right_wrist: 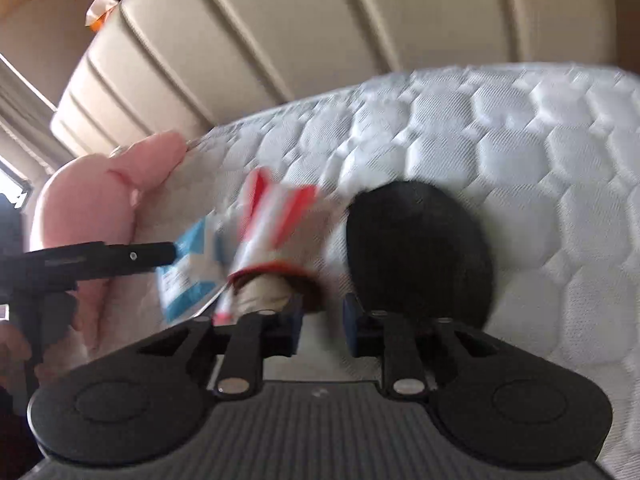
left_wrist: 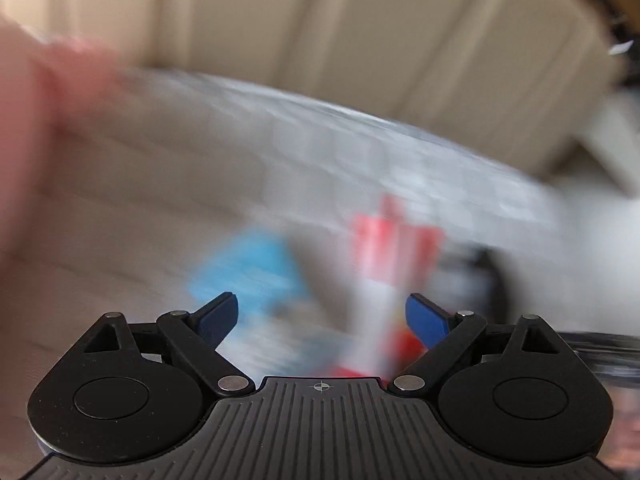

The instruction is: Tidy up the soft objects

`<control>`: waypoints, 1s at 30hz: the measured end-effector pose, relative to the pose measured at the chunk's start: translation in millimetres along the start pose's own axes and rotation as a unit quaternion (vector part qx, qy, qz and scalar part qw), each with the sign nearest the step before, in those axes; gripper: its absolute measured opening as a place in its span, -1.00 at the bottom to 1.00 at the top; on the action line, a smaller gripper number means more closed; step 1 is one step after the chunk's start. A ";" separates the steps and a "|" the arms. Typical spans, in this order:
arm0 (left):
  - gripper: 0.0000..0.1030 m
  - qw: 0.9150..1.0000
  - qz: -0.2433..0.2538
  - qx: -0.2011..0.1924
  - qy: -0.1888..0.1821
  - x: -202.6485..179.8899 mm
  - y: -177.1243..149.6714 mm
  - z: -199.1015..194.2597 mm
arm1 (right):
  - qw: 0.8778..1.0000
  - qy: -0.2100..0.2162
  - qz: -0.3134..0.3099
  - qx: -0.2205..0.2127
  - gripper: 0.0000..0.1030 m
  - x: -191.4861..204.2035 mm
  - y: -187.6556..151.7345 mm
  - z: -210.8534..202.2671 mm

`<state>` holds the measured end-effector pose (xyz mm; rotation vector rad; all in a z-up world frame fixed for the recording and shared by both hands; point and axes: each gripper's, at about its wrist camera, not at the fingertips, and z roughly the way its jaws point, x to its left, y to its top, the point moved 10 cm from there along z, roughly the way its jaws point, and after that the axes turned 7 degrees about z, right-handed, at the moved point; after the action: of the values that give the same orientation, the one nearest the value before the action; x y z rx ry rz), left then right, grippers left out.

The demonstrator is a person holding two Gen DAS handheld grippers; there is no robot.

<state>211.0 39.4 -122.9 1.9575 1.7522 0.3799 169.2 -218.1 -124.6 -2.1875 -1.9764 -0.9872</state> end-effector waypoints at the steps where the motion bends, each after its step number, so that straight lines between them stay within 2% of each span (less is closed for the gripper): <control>1: 0.83 0.999 0.012 -0.002 0.049 10.7 0.3 3.4 | 1.000 -0.017 -0.006 -0.008 -0.49 -1.7 2.6 0.4; 3: 0.83 0.997 0.027 0.033 0.069 13.8 -7.4 23.6 | 0.999 -0.049 -0.011 -0.018 -0.44 -7.9 4.9 2.9; 7: 0.83 0.996 0.023 0.084 0.028 -5.0 -18.6 55.9 | 0.995 -0.096 -0.030 -0.027 -0.31 -16.1 4.4 7.0; 10: 0.83 0.993 0.056 0.096 0.049 -10.1 -22.3 72.6 | 0.992 -0.107 -0.052 -0.031 -0.16 -12.6 2.4 7.6; 11: 0.77 0.992 0.065 0.094 0.059 -8.6 -22.7 74.5 | 0.992 -0.110 -0.059 -0.032 -0.16 -11.3 1.9 7.9; 12: 0.38 0.992 0.066 0.088 0.068 -5.4 -20.8 72.9 | 0.991 -0.111 -0.065 -0.033 -0.16 -10.6 1.3 7.9; 13: 0.26 0.992 0.058 0.081 0.072 -0.5 -17.0 68.8 | 0.991 -0.113 -0.068 -0.033 -0.16 -10.7 0.6 7.6; 16: 0.21 0.995 -0.006 0.035 0.089 29.3 0.1 49.7 | 0.990 -0.120 -0.064 -0.035 -0.16 -13.9 0.1 8.1; 18: 0.21 0.992 -0.029 0.018 0.119 51.9 6.6 43.3 | 0.989 -0.128 -0.059 -0.036 -0.16 -18.7 1.3 9.0; 22: 0.29 0.994 -0.071 0.027 0.081 59.8 5.1 46.0 | 0.987 -0.139 -0.070 -0.041 -0.16 -21.6 2.8 8.2; 23: 0.41 0.994 -0.075 0.022 0.077 57.6 6.3 42.6 | 0.986 -0.142 -0.080 -0.044 -0.16 -19.9 2.8 7.4; 24: 0.60 0.995 -0.064 0.005 0.081 53.1 12.3 35.6 | 0.984 -0.142 -0.093 -0.046 -0.16 -17.0 2.2 6.8; 26: 0.81 0.995 -0.028 -0.041 0.090 37.1 19.9 14.6 | 0.984 -0.133 -0.114 -0.042 -0.16 -9.8 -1.8 9.0; 27: 0.81 0.995 -0.009 -0.058 0.081 24.3 20.2 5.6 | 0.983 -0.129 -0.126 -0.038 -0.16 -5.8 -5.0 12.2; 28: 0.81 0.996 0.006 -0.064 0.059 10.3 19.5 0.5 | 0.981 -0.128 -0.141 -0.033 -0.15 -2.0 -8.5 16.6; 30: 0.81 0.998 0.017 -0.054 -0.002 -17.5 13.9 0.4 | 0.973 -0.142 -0.183 -0.021 -0.16 3.8 -15.7 30.2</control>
<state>220.5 21.2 -114.0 1.9125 1.6613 0.4724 167.9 -198.8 -152.9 -2.1315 -2.5790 -0.7823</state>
